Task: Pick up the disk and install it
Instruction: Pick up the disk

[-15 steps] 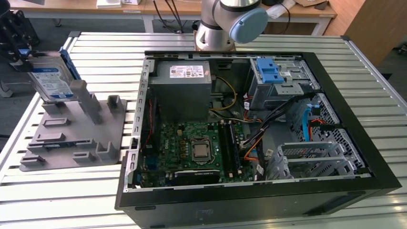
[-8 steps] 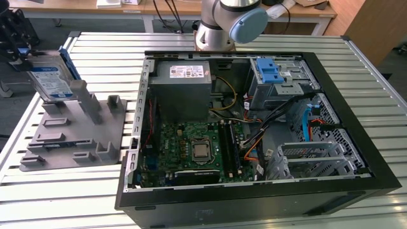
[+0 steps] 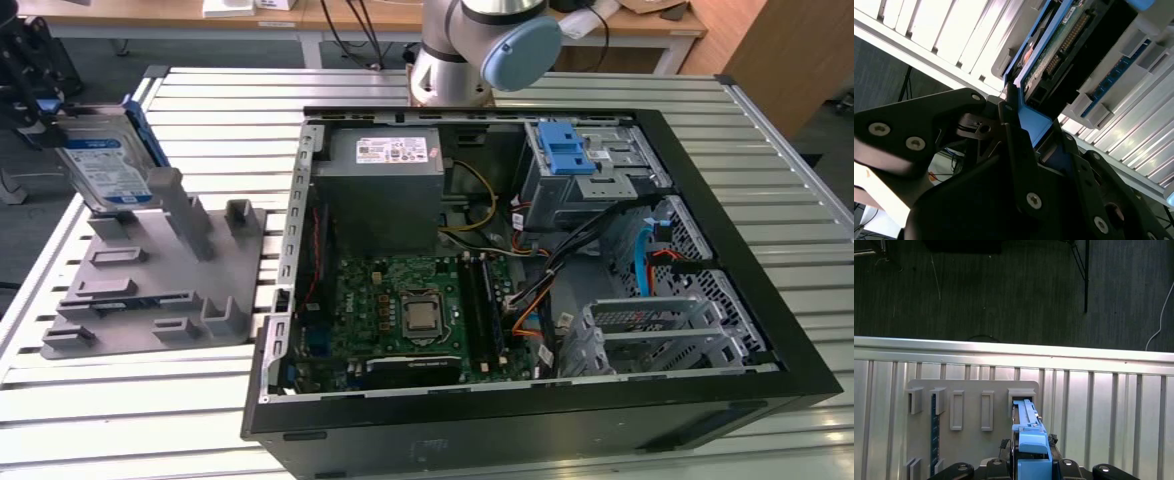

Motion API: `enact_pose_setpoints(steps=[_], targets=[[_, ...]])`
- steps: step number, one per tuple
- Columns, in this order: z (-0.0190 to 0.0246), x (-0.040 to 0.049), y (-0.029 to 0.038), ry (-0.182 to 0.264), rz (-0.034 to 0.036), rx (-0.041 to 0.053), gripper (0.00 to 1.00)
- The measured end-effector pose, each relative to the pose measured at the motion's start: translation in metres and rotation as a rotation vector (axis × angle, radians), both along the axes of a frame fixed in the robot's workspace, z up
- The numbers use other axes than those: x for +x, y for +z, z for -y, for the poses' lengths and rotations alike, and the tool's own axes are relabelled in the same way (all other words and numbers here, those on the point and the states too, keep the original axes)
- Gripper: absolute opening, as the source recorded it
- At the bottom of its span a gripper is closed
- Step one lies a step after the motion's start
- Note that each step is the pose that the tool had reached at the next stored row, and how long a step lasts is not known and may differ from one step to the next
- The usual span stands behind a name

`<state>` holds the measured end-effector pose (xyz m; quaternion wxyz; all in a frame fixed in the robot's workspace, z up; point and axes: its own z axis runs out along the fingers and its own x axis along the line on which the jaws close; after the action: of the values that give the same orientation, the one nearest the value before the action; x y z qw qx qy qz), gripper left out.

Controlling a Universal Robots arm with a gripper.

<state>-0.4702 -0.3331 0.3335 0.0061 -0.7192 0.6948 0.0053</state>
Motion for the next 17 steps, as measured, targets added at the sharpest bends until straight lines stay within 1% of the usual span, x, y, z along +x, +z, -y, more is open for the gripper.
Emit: enact_pose_setpoints(steps=[7, 17], targets=[[0.0, 0.0, 0.0023, 0.0, 0.0001, 0.0, 0.36], [-0.0003, 0.0, 0.0039, 0.0, 0.0001, 0.0001, 0.36]])
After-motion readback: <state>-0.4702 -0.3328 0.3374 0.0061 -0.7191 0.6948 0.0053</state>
